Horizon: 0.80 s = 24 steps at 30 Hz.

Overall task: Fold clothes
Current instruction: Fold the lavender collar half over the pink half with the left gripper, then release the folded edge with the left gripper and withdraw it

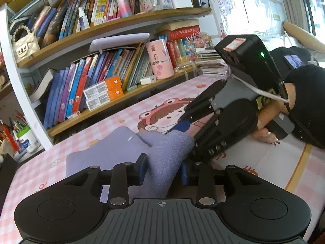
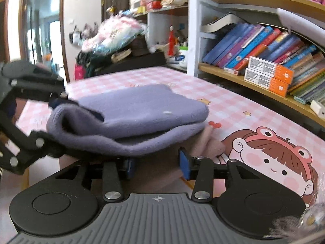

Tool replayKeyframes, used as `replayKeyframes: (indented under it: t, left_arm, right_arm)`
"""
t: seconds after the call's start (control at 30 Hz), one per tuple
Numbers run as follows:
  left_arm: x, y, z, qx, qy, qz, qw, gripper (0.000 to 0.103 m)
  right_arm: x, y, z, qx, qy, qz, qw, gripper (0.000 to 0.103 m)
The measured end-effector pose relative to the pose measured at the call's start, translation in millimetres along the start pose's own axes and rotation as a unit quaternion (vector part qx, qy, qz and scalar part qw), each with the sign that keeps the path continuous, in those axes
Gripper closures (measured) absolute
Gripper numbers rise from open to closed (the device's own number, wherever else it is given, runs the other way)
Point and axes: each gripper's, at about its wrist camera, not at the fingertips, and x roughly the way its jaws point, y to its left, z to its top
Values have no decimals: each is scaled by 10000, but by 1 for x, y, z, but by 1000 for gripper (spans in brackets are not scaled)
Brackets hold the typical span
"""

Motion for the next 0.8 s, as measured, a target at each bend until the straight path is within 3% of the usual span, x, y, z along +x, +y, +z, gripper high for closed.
replayKeyframes:
  t: [0.4, 0.5, 0.67, 0.73, 0.8]
  left_arm:
    - [-6, 0, -3, -112, -158, -56, 9998, 68]
    - [-5, 1, -4, -123, -137, -54, 9998, 54]
    - [-4, 2, -6, -142, -104, -51, 9998, 53]
    - [-3, 5, -6, -250, -110, -14, 9996, 67]
    - [-8, 22, -6, -774, -322, 24, 9965, 82]
  right_arm:
    - [6, -5, -1, 129, 132, -207, 9996, 61]
    - [7, -6, -2, 157, 140, -207, 9996, 61]
    - [7, -6, -1, 152, 150, -209, 9996, 60]
    - [7, -7, -1, 154, 152, -205, 9996, 60]
    - [7, -6, -1, 156, 156, -203, 9995, 59]
